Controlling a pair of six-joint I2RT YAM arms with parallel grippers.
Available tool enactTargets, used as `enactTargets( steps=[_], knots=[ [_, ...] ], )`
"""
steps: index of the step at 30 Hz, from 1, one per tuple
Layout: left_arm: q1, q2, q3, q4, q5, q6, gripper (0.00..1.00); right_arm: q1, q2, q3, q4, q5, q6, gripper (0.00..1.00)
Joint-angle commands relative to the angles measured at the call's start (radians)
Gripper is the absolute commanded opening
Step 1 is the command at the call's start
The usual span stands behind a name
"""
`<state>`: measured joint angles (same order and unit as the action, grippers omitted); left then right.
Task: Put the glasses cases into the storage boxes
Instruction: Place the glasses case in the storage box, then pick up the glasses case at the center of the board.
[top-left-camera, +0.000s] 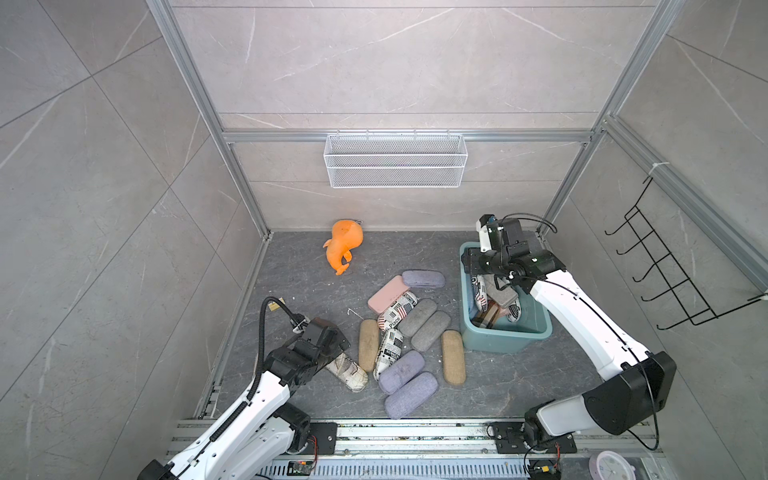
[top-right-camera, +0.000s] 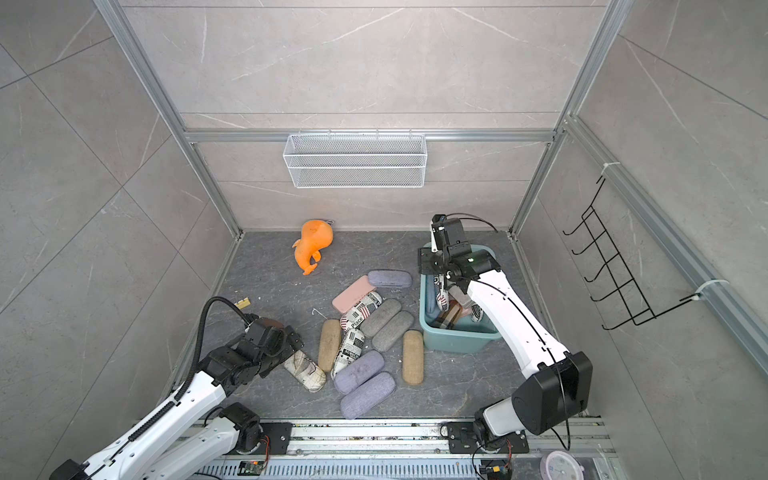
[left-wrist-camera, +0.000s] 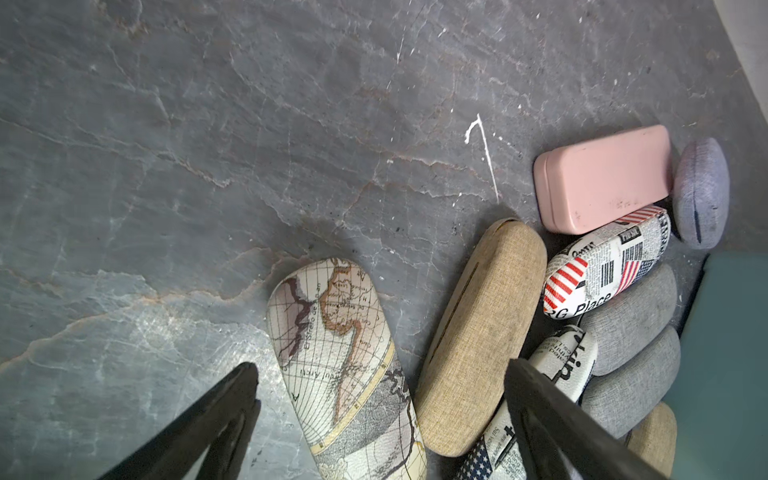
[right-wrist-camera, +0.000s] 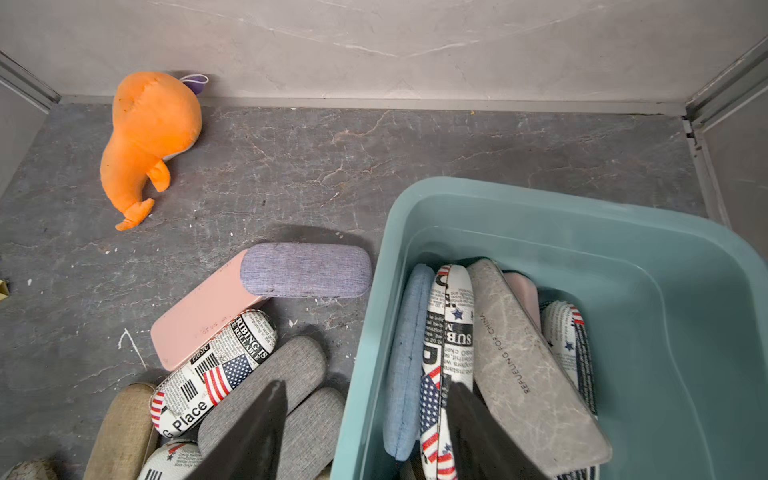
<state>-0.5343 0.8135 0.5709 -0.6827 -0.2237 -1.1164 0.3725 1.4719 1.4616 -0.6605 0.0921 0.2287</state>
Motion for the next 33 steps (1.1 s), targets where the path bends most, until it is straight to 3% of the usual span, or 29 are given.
enactTargets(
  steps=[1, 16, 27, 33],
  knots=[
    [0.001, 0.005, 0.030, -0.040, 0.049, -0.085, 0.93, 0.009, 0.006, 0.010, 0.023, -0.025, 0.028, 0.64],
    [-0.050, 0.055, 0.030, -0.097, 0.061, -0.224, 0.93, 0.036, -0.062, -0.044, 0.080, -0.139, 0.086, 0.68],
    [-0.267, 0.246, 0.168, -0.223, -0.082, -0.422, 0.96, 0.038, -0.066, -0.045, 0.106, -0.151, 0.084, 0.74],
    [-0.358, 0.327, 0.172, -0.241, -0.087, -0.527, 0.96, 0.037, -0.090, -0.102, 0.130, -0.156, 0.080, 0.75]
  ],
)
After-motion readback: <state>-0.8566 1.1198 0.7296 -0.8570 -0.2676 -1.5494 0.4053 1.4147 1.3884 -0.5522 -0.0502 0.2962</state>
